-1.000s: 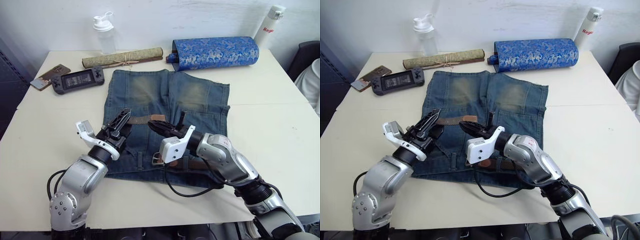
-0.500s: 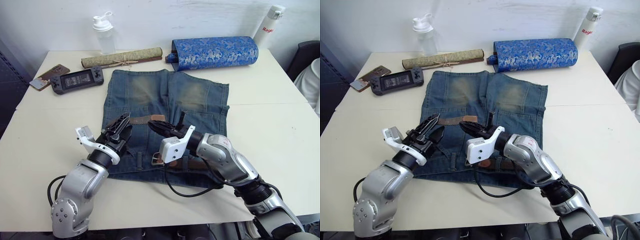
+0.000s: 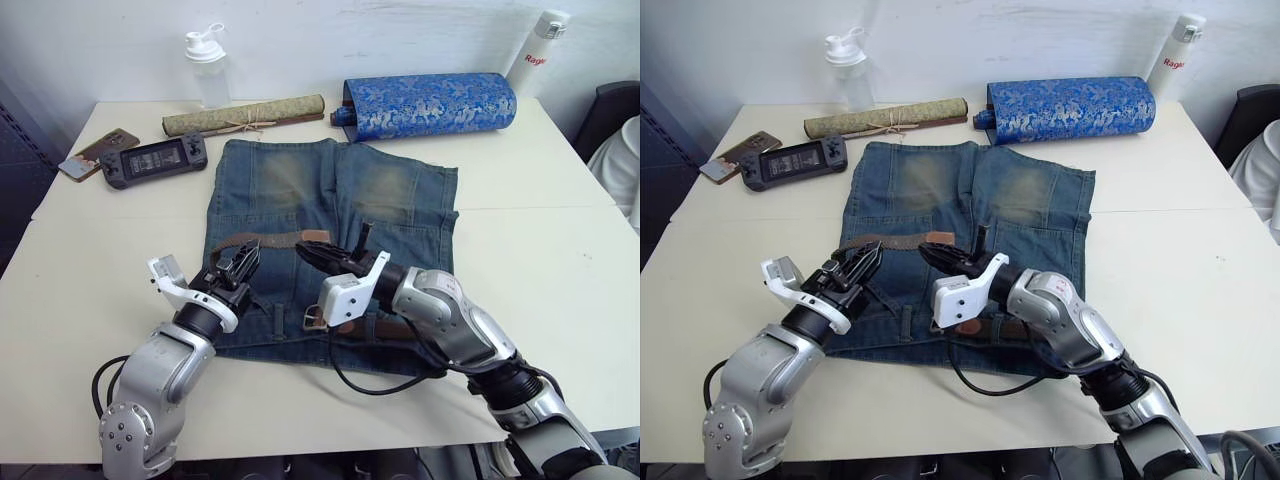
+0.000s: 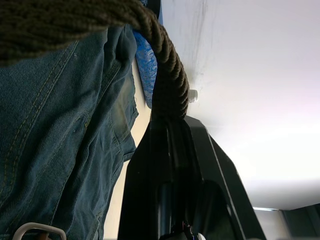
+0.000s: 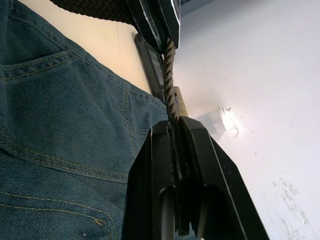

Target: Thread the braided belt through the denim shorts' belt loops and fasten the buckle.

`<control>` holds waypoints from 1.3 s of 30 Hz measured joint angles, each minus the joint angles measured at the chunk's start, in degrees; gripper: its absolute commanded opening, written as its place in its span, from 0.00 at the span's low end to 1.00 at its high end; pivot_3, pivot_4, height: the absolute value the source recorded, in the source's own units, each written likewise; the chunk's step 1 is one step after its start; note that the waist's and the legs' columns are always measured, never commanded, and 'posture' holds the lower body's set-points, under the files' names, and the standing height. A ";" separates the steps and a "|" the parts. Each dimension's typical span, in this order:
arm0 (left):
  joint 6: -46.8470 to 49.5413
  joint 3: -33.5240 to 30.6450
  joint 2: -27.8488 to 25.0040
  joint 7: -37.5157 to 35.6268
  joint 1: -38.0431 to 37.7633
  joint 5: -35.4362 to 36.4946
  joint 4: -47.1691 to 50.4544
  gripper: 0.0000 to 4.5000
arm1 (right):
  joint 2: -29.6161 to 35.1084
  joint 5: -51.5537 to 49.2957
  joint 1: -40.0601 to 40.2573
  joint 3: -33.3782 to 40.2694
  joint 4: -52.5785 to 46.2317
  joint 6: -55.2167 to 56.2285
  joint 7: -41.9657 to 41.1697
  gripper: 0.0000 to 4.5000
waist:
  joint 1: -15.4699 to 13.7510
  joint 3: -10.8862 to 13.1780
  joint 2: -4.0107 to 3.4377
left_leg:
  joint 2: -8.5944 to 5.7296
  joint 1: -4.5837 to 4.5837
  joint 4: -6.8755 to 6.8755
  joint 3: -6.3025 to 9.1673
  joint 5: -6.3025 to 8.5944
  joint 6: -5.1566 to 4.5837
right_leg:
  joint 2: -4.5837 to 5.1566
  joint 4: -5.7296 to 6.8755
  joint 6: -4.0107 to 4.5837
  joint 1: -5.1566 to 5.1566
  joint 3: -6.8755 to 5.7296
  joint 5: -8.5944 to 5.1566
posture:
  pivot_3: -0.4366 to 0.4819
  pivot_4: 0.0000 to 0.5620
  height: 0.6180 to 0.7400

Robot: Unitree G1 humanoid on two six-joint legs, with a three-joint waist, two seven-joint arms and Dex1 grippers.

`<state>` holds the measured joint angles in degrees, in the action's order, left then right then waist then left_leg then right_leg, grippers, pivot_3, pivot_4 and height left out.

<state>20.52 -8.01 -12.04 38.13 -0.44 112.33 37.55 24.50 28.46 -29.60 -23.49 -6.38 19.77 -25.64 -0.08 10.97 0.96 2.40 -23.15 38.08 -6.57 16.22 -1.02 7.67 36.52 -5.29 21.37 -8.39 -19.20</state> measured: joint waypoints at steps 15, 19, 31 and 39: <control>3.86 -0.61 -1.17 -2.41 1.25 -0.01 -2.47 0.01 | -0.01 -1.22 1.26 0.91 -0.26 -0.16 -1.25 0.00 | -0.04 0.00 0.00 | 0.03 0.00 -0.02 0.00 0.01 0.01 | -0.02 -0.02 0.00 0.01 0.00 0.00 | 0.48 0.27 0.82; 4.64 -0.64 -3.08 -3.27 2.61 -0.01 -2.87 0.17 | -0.18 -1.23 1.26 1.20 -0.27 -0.10 -1.25 0.00 | 0.04 0.00 0.00 | 0.03 -0.01 -0.04 -0.01 0.02 0.03 | -0.03 -0.05 0.00 0.01 0.01 0.00 | 0.48 0.27 0.82; 5.15 -0.39 -2.02 -3.80 2.69 0.00 -4.17 0.98 | -0.39 -1.21 1.30 1.19 -0.26 -0.12 -2.16 0.00 | 0.02 0.00 0.00 | 0.04 -0.01 -0.04 -0.01 0.02 0.03 | -0.03 -0.06 0.00 0.02 0.02 0.00 | 0.48 0.27 0.82; 5.30 -0.37 -0.15 -3.29 4.53 0.00 -5.35 0.70 | -0.58 -1.21 1.30 1.19 -0.27 -0.13 -2.33 0.00 | 0.00 0.00 0.00 | 0.05 -0.01 -0.05 -0.02 0.02 0.03 | -0.04 -0.07 0.00 0.02 0.01 0.00 | 0.48 0.27 0.82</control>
<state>25.82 -8.38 -12.19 34.83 4.09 112.32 32.20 23.92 27.25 -28.30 -22.30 -6.65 19.65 -27.98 -0.08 10.97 0.96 2.45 -23.16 38.03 -6.59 16.24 -0.99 7.63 36.44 -5.29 21.39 -8.38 -19.20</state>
